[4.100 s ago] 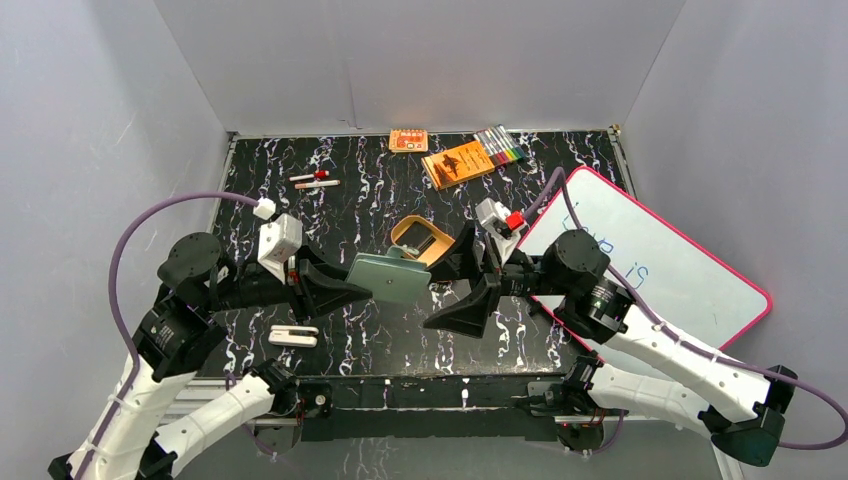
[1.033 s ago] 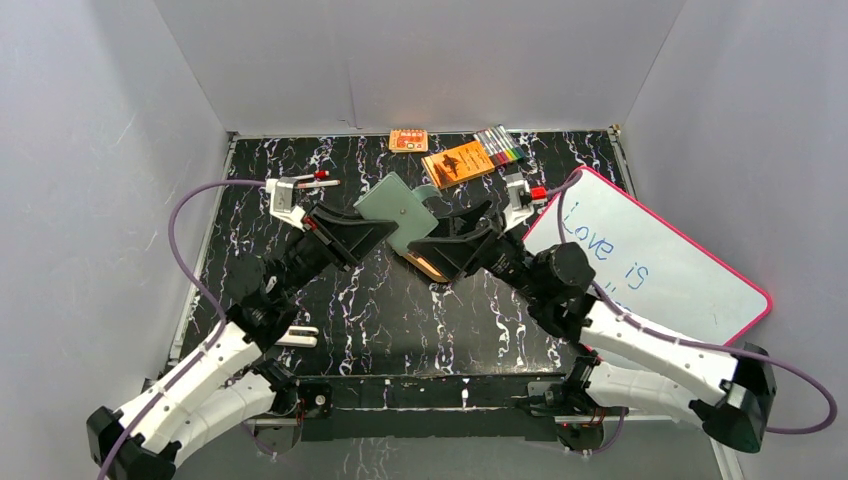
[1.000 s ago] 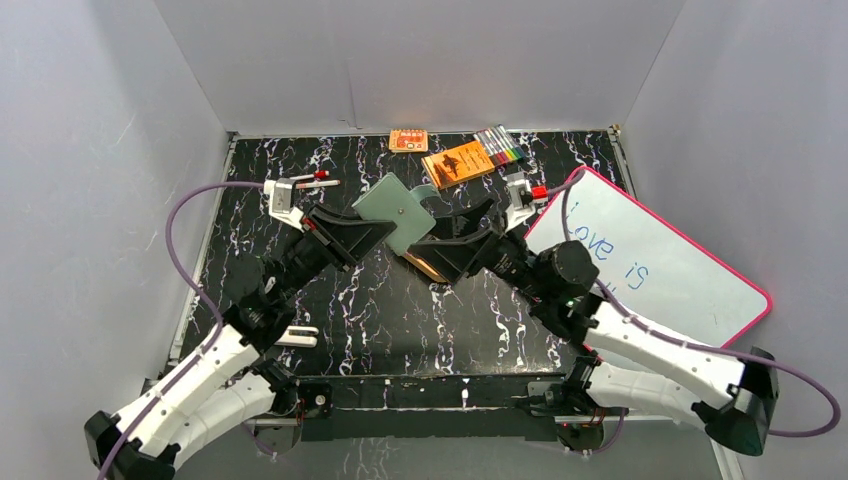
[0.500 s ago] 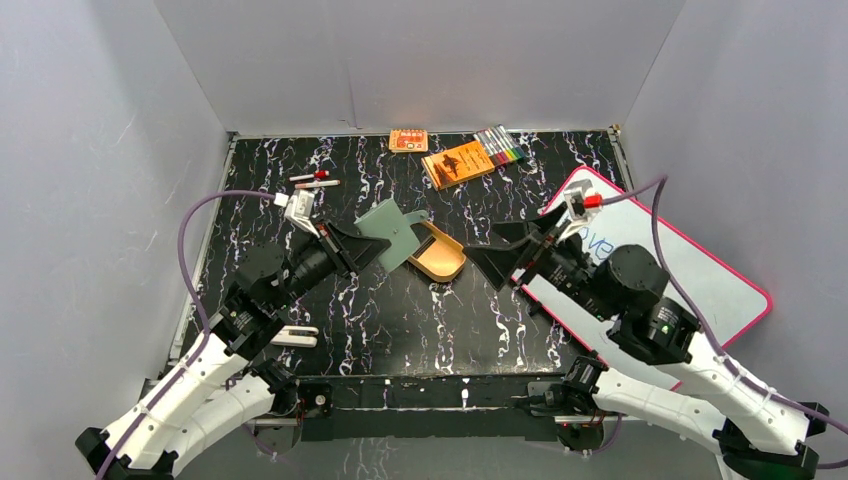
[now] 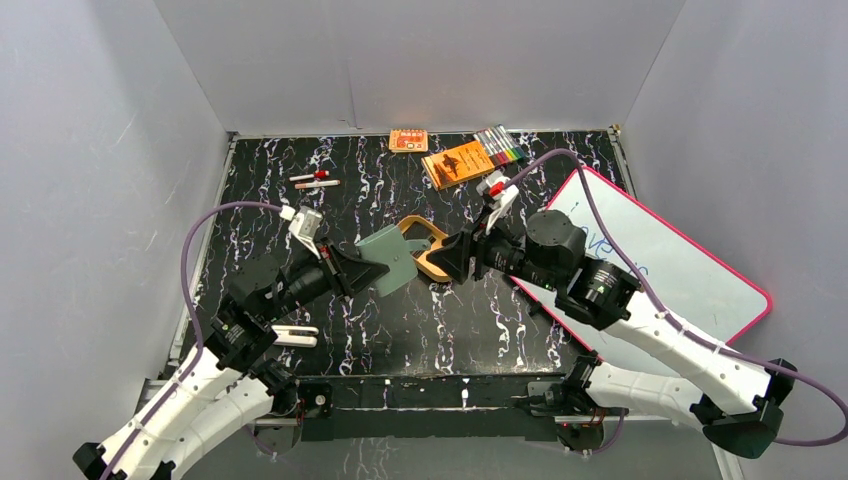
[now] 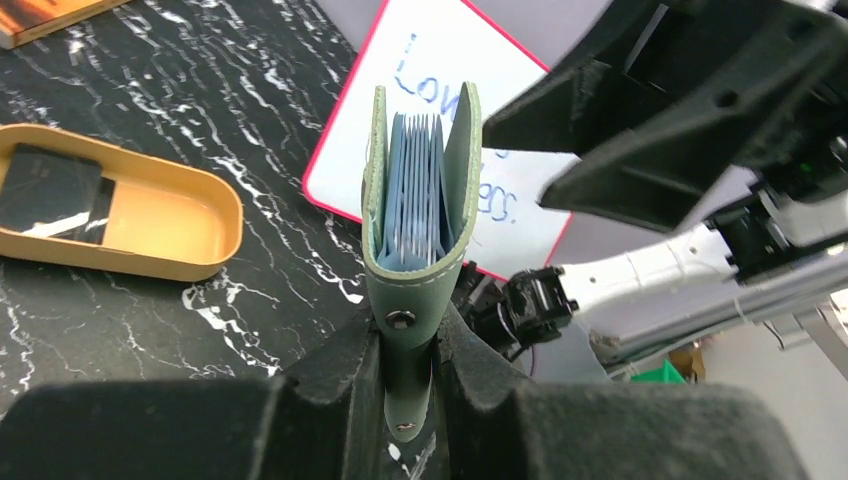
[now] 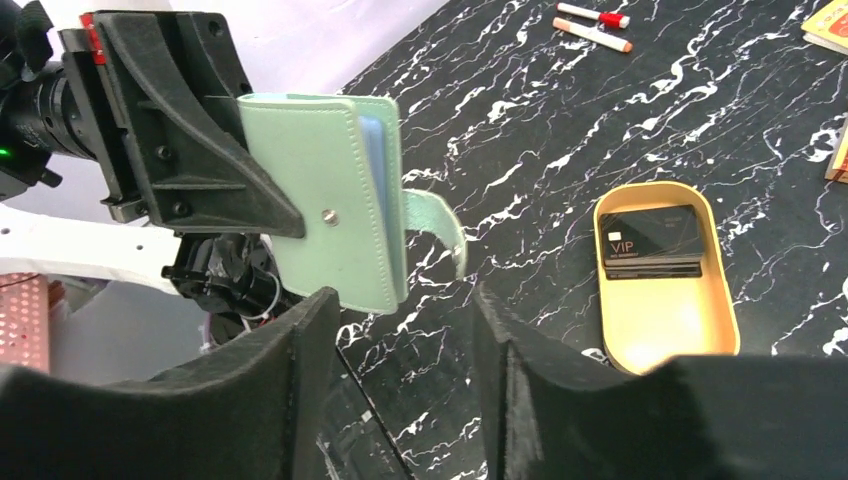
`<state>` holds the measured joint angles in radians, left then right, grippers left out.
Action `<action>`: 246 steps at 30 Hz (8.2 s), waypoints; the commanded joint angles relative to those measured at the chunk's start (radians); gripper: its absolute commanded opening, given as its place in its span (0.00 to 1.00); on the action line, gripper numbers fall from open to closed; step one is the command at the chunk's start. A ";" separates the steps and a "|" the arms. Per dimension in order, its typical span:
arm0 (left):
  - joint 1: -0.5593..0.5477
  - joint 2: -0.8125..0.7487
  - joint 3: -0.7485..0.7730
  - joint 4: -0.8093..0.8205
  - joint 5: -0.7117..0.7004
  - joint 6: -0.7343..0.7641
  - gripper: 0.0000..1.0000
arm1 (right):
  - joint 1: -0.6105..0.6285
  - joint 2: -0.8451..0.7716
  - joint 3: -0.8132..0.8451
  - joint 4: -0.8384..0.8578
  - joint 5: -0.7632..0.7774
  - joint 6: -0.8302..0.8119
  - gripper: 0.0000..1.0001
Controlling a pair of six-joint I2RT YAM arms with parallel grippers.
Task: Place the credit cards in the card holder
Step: Turn over the card holder, then close the card holder.
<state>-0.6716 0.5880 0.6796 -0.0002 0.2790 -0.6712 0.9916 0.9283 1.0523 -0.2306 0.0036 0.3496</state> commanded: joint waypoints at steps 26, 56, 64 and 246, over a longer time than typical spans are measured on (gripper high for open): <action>-0.001 -0.084 0.022 0.068 0.181 0.041 0.00 | -0.070 -0.009 0.015 0.066 -0.241 0.022 0.39; -0.001 -0.108 0.028 0.074 0.180 0.027 0.00 | -0.070 -0.007 0.018 0.064 -0.270 0.038 0.01; -0.001 -0.063 0.059 -0.040 0.055 0.038 0.00 | -0.070 0.008 0.043 0.051 -0.284 0.028 0.00; -0.009 0.002 0.090 -0.115 0.041 0.073 0.00 | -0.036 0.190 0.155 -0.036 -0.372 0.009 0.69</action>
<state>-0.6651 0.6617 0.6994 -0.1173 0.2768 -0.6456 0.9688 1.2156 1.1179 -0.1593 -0.3584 0.4900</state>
